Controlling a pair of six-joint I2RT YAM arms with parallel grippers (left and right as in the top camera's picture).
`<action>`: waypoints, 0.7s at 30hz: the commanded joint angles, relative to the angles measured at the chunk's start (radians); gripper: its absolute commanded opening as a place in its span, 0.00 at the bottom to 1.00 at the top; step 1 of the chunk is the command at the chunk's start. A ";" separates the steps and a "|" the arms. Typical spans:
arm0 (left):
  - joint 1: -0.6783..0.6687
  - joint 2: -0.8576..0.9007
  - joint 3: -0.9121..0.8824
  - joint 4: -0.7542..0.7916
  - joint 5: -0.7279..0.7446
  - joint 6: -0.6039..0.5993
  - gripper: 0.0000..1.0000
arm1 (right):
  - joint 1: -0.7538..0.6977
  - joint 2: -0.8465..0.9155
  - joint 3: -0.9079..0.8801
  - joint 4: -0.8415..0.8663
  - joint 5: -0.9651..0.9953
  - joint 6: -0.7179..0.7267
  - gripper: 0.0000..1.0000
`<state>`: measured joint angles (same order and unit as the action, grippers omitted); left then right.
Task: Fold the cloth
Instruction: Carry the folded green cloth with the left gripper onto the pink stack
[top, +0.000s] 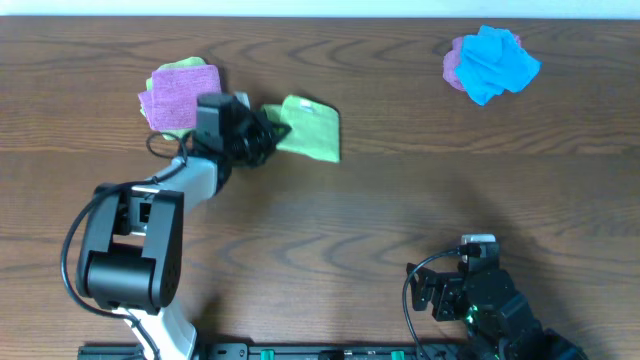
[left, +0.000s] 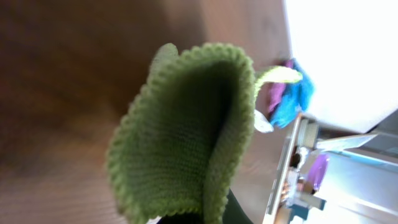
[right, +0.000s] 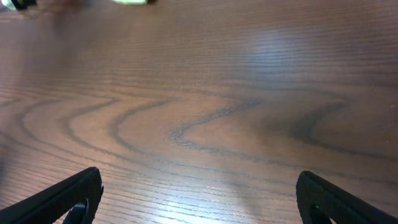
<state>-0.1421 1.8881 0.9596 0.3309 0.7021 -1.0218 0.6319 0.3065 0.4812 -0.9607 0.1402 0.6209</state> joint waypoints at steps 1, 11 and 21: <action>0.028 0.001 0.103 -0.040 0.021 -0.007 0.06 | -0.003 -0.006 -0.005 -0.001 0.017 0.014 0.99; 0.146 0.001 0.312 -0.248 -0.058 0.039 0.06 | -0.003 -0.006 -0.005 -0.001 0.017 0.014 0.99; 0.267 0.002 0.374 -0.253 -0.097 0.058 0.06 | -0.003 -0.006 -0.005 0.000 0.018 0.014 0.99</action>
<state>0.1028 1.8881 1.3045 0.0784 0.6342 -0.9901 0.6319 0.3065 0.4812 -0.9604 0.1402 0.6209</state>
